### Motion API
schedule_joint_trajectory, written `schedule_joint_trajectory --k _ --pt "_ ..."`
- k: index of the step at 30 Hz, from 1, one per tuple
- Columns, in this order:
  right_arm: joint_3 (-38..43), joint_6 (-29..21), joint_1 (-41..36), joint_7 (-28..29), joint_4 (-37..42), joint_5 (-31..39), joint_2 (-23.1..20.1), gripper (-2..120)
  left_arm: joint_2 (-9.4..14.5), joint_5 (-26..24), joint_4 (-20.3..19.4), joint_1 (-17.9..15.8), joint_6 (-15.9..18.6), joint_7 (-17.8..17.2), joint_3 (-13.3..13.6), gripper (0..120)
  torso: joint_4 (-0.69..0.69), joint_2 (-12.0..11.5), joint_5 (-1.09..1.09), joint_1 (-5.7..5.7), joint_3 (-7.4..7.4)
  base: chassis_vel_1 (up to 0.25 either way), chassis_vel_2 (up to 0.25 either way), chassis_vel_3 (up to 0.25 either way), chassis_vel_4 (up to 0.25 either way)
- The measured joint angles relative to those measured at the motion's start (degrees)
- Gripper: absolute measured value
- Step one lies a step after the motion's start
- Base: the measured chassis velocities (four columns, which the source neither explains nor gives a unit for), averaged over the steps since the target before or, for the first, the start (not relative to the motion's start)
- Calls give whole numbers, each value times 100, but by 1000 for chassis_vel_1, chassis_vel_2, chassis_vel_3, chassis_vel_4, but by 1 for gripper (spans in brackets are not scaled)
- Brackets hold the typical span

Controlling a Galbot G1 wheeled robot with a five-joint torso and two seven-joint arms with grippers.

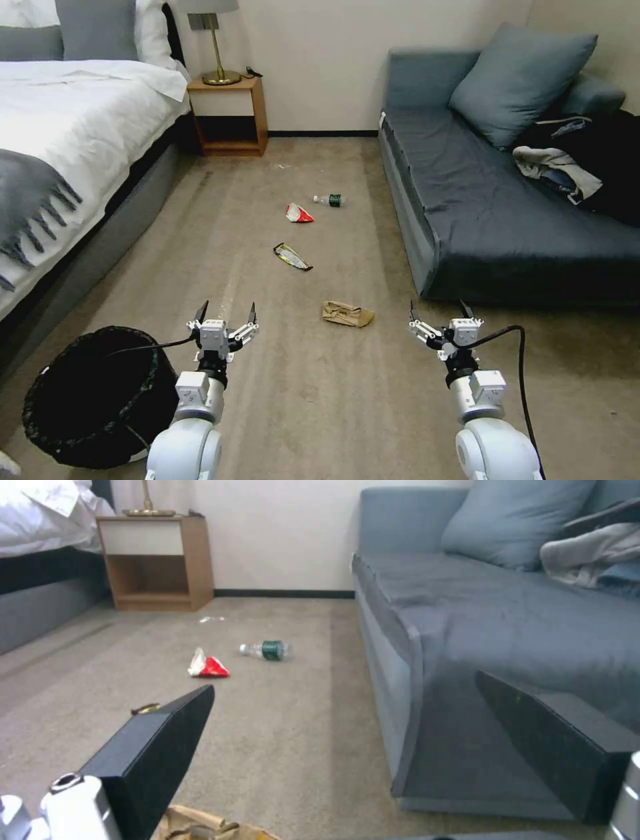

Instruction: Pick up the trash bin, then pick up the garbage on the floor and place it into the trash bin.

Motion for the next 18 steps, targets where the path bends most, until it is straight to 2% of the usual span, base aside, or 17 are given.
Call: schedule_joint_trajectory --k 18 --pt "0 0 0 0 0 0 0 100 0 0 0 0 0 0 0 100 0 0 0 0 0 0 0 0 0"
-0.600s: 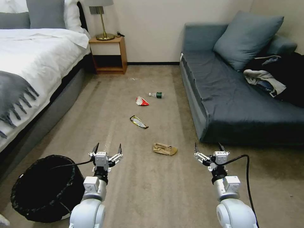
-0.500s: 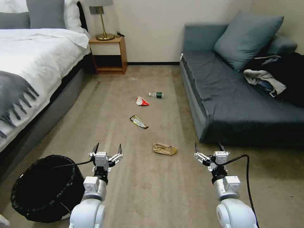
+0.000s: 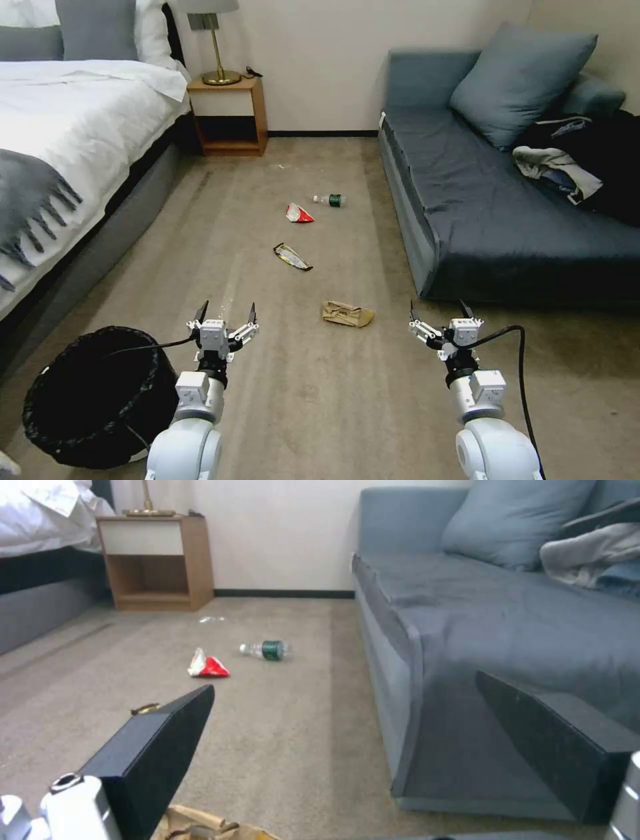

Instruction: Pick up the trash bin, then pick up the garbage on the floor and place it into the trash bin.

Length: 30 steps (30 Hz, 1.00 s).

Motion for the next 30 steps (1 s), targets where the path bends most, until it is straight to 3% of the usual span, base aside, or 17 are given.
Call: schedule_joint_trajectory --k 11,14,17,18,20,24,30 --pt "-14 88 -12 4 -9 -4 6 100 -3 -177 0 16 -63 1 -77 100 0 0 -1 0 0 0 0 0 0" --pt "-113 431 -83 54 -118 -52 49 100 -15 -594 34 56 -254 -9 -268 100 0 0 0 0 0 0 0 0 0" --pt "-298 1106 -221 160 -329 -151 134 100 -36 -1297 99 123 -570 -46 -589 100 1 0 0 0 0 0 0 0 0" --pt "-298 1106 -221 160 -329 -151 134 100 -36 -1297 99 123 -570 -46 -589 100 1 0 0 0 0 0 0 0 0" --pt "-428 1577 -320 235 -475 -219 190 100 -36 -1636 124 194 -834 21 -787 100 2 0 -1 0 0 0 0 0 0" --pt "-464 1902 -313 267 -547 -308 182 100 -7 -1626 126 279 -1062 193 -861 100 2 0 -3 0 0 0 0 0 0" --pt "-365 1923 -300 263 -454 -630 179 100 55 -1437 65 297 -1152 283 -873 100 0 0 0 0 0 0 0 0 0"
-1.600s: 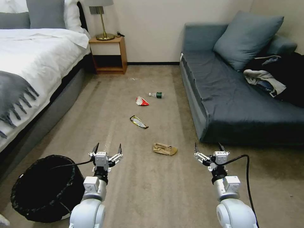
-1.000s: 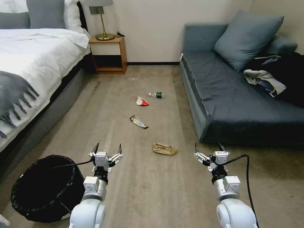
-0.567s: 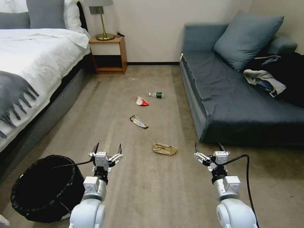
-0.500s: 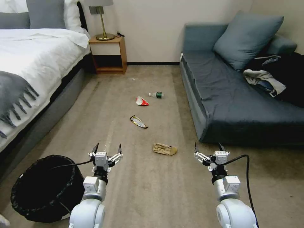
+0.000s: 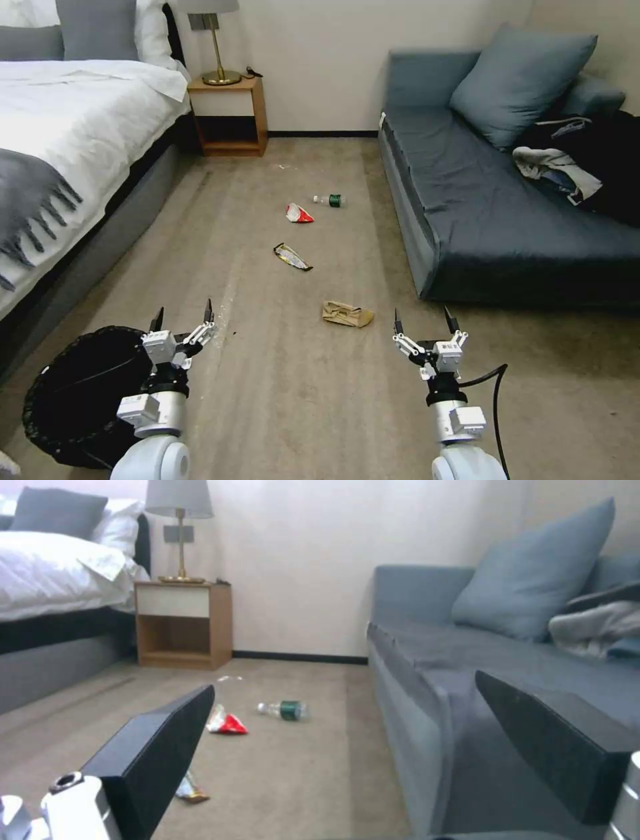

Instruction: Pick up the trash bin, then pick up the garbage on the floor and place it into the trash bin.

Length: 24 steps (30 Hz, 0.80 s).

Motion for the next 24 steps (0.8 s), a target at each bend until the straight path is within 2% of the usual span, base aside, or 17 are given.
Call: schedule_joint_trajectory --k 4,6,7,9,10,11,12,13,14,15,16,19,20,24 --pt "182 -1 49 -85 21 -194 -34 100 54 142 -1 -39 46 -27 -5 100 0 0 0 0 0 0 0 0 0" --pt "348 66 72 -291 33 -290 -67 100 112 191 -17 -50 179 -237 -4 100 -1 0 -1 0 0 0 0 0 0" --pt "348 66 72 -291 33 -290 -67 100 112 191 -17 -50 179 -237 -4 100 -1 0 -1 0 0 0 0 0 0" --pt "639 253 95 -700 93 -477 -149 100 277 80 -210 20 689 -1171 11 100 -2 0 -1 0 0 0 0 0 0" --pt "688 309 98 -804 109 -500 -170 100 314 16 -251 54 802 -1383 12 100 -2 0 0 0 0 0 0 0 0" --pt "688 309 98 -804 109 -500 -170 100 314 16 -251 54 802 -1383 12 100 -2 0 0 0 0 0 0 0 0" --pt "762 439 107 -1002 132 -519 -210 100 396 -191 -340 129 1070 -1859 9 100 -1 0 1 0 0 0 0 0 0" --pt "869 673 130 -1319 157 -536 -257 100 532 -685 -519 260 1459 -2625 -47 100 1 0 -2 0 0 0 0 0 0" --pt "925 818 141 -1531 170 -551 -261 100 655 -1139 -655 358 1738 -3212 -129 100 1 0 2 -1 0 0 0 0 0" --pt "930 885 138 -1600 170 -550 -243 100 738 -1436 -729 410 1983 -3629 -166 100 0 0 0 0 0 0 0 0 0" --pt "930 885 138 -1600 170 -550 -243 100 738 -1436 -729 410 1983 -3629 -166 100 0 0 0 0 0 0 0 0 0" --pt "909 985 115 -1624 134 -507 -216 100 926 -2134 -804 407 2546 -4468 -268 100 0 0 -1 0 0 0 0 0 0" --pt "909 985 115 -1624 134 -507 -216 100 926 -2134 -804 407 2546 -4468 -268 100 0 0 -1 0 0 0 0 0 0" --pt "917 1027 123 -1628 79 -438 -245 100 1089 -2848 -654 253 2962 -5406 -392 100 -1 0 -2 0 0 0 0 0 0"
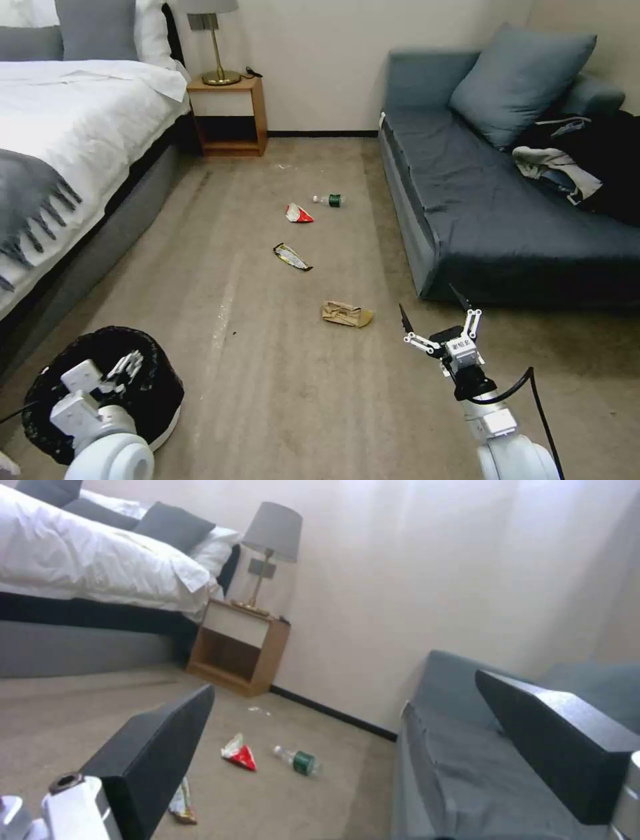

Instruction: Pick up the trash bin, then pick up the garbage on the floor and place it into the trash bin.

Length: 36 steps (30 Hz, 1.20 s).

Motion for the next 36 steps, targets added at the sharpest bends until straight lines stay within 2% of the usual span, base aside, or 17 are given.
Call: schedule_joint_trajectory --k 1,4,5,7,8,11,12,14,23,26,28,30,33,36 --pt "0 0 0 0 0 0 0 100 0 0 0 0 0 0 0 100 0 0 0 0 0 0 0 0 0" --pt "19 1 10 -15 -36 51 -46 100 67 -524 115 -3 133 -670 -123 100 1 0 1 0 0 0 0 0 0" --pt "19 1 10 -15 -36 51 -46 100 67 -524 115 -3 133 -670 -123 100 1 0 1 0 0 0 0 0 0" --pt "21 1 14 -28 -69 78 -80 100 96 -789 193 -68 242 -1237 -203 100 1 0 1 0 0 0 0 0 0" --pt "21 1 14 -28 -69 78 -80 100 96 -789 193 -68 242 -1237 -203 100 1 0 1 0 0 0 0 0 0" --pt "18 10 47 -45 -126 88 -104 100 112 -1328 212 -219 418 -1904 -305 100 1 0 2 0 0 0 0 0 0" --pt "18 10 47 -45 -126 88 -104 100 112 -1328 212 -219 418 -1904 -305 100 1 0 2 0 0 0 0 0 0" --pt "2 16 53 -63 -140 90 -104 100 90 -1617 292 -345 446 -2178 -326 100 1 0 2 0 0 0 0 0 0" --pt "29 50 16 -100 -141 126 -130 100 44 -1744 472 -424 330 -2262 -261 100 1 0 2 0 0 0 0 0 0" --pt "47 67 8 -111 -141 133 -136 100 41 -1741 499 -436 290 -2240 -235 96 1 0 2 0 0 0 0 0 0" --pt "64 91 -3 -117 -148 145 -139 100 34 -1710 531 -456 240 -2192 -191 84 1 0 2 0 0 0 0 0 0" --pt "67 94 -3 -119 -151 149 -139 100 31 -1677 559 -471 230 -2175 -168 82 1 0 2 0 0 0 0 0 0" --pt "-24 -40 -52 -232 -113 552 -167 100 30 -1652 641 -544 225 -2158 -133 71 1 0 3 0 0 0 0 0 0" --pt "-29 -88 -59 -252 -97 609 -172 100 32 -1654 668 -572 223 -2152 -123 63 1 0 3 0 0 0 0 0 0"
